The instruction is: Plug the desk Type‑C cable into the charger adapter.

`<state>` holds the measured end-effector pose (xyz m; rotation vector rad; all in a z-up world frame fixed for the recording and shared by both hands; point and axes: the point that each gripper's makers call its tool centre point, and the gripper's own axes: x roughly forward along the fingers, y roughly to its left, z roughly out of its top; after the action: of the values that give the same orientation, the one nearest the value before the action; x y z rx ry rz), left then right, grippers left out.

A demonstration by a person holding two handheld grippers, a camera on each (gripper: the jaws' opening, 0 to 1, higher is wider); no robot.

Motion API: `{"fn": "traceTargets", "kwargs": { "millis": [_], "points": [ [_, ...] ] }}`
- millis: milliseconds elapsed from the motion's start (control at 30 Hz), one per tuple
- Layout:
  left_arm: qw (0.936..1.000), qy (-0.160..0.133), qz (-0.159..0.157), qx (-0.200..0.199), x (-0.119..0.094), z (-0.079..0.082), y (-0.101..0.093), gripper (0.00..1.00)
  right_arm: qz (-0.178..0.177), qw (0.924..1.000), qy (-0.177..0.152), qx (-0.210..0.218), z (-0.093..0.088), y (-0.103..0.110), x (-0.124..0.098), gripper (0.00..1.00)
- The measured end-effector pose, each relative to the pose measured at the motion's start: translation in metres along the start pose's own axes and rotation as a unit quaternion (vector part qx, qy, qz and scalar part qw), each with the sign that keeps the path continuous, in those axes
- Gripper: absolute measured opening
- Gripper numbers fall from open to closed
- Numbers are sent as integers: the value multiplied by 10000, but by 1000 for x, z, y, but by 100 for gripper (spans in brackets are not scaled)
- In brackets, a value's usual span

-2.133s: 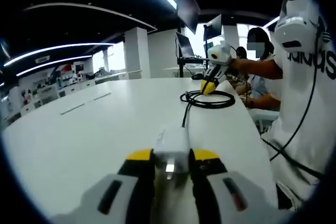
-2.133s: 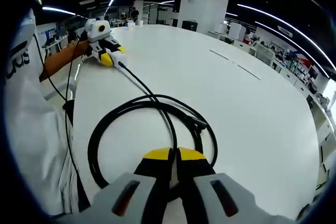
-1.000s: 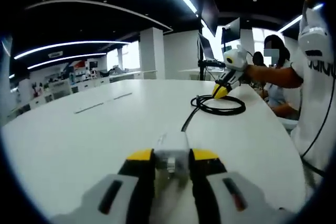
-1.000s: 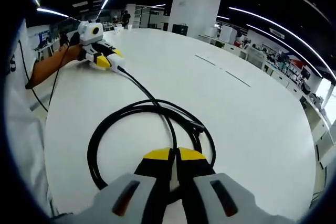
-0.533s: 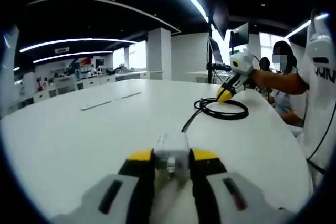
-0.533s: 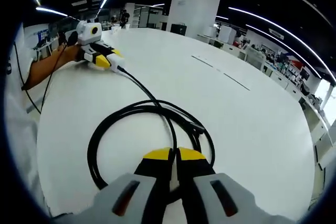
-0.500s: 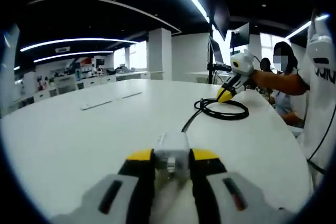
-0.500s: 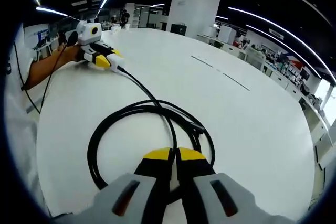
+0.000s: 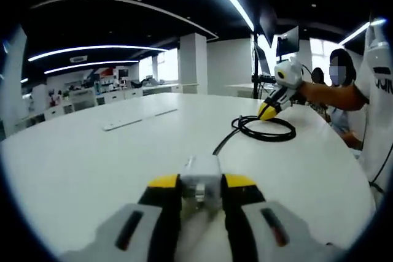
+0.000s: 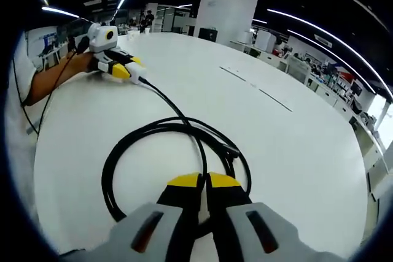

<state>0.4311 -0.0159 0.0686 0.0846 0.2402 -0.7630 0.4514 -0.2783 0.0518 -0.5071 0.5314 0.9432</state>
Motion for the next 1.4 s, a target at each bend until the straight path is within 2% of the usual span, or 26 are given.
{"fn": "traceTargets", "kwargs": {
  "millis": [1100, 1400],
  "points": [
    [9996, -23, 270, 67, 27, 9, 53, 24, -107, 9999, -3, -94, 24, -40, 39, 2],
    [9994, -30, 339, 32, 35, 11, 65, 24, -241, 9995, -76, -164, 28, -56, 51, 2]
  ]
}}
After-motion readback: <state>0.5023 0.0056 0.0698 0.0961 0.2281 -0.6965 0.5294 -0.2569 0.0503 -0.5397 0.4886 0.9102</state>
